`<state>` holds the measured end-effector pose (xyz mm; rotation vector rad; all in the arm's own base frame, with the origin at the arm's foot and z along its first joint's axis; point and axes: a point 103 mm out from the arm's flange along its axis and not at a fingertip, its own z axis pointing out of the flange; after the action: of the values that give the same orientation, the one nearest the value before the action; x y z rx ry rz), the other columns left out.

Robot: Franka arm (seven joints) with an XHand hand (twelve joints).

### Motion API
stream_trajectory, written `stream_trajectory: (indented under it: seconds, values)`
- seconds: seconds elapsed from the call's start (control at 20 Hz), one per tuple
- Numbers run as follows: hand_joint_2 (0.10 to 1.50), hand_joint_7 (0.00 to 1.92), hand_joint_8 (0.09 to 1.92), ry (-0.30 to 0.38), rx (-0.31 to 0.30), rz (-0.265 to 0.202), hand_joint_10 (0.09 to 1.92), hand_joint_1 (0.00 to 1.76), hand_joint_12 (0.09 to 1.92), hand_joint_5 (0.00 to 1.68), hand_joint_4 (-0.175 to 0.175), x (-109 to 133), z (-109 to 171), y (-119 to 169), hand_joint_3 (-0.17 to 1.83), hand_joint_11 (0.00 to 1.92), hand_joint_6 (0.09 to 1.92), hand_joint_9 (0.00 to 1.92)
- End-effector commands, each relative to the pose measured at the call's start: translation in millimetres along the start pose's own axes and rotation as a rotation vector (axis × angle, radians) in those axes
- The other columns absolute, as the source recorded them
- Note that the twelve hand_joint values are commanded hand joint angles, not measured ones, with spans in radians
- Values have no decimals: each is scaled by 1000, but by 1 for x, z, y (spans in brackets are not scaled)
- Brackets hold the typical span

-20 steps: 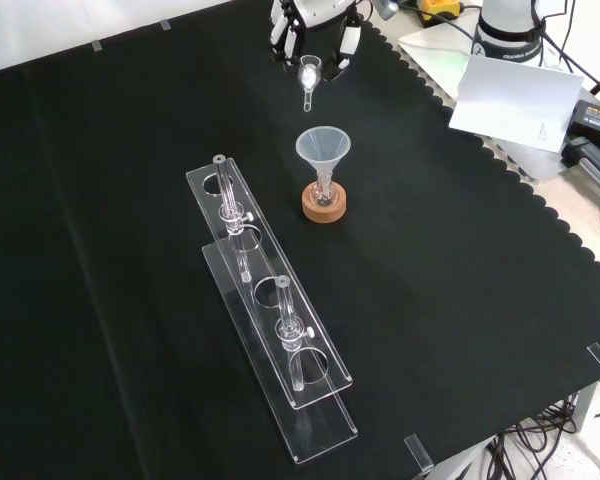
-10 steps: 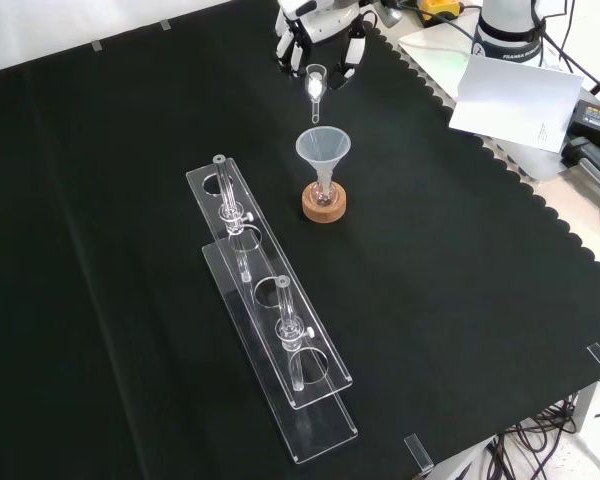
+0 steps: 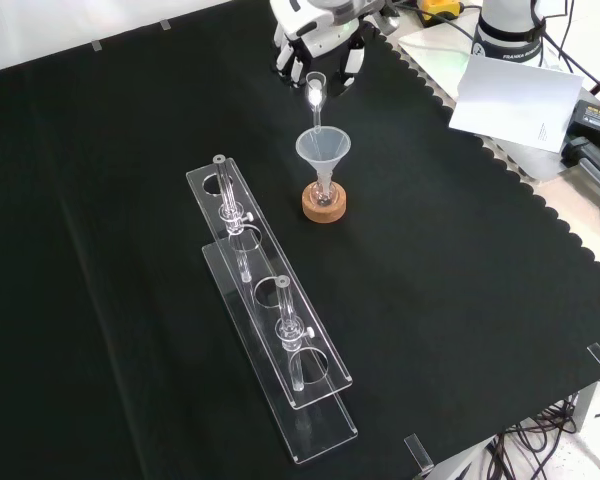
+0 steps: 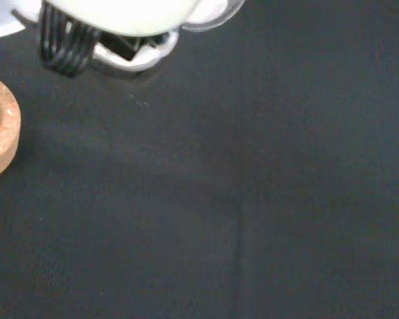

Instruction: Pour all the NaCl from the weighing funnel into the round-bottom flask.

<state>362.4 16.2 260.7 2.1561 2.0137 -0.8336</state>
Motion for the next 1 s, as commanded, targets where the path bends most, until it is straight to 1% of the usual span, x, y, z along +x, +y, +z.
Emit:
stream_trajectory:
  seconds: [0.05, 0.2, 0.55, 0.7, 0.95, 1.0]
  values:
    - [623, 863, 610, -34, 8, -5, 164, 1164, 875, 1569, 175, 0, -1, 2, 581, 1080, 87, 1227]
    - [624, 860, 610, -45, 2, -7, 163, 1164, 874, 1569, 175, -1, -2, 1, 580, 1080, 87, 1227]
    - [624, 854, 612, -98, 3, -13, 160, 1164, 874, 1570, 175, -2, -8, -1, 579, 1080, 87, 1228]
    - [625, 852, 613, -114, 2, -20, 159, 1164, 874, 1570, 175, 1, -11, -1, 579, 1080, 87, 1228]
    - [625, 850, 615, -159, 3, -28, 157, 1164, 874, 1570, 175, 9, -15, -1, 578, 1081, 87, 1229]
    - [626, 849, 615, -158, 5, -30, 157, 1163, 874, 1570, 175, 9, -16, -1, 577, 1082, 87, 1229]
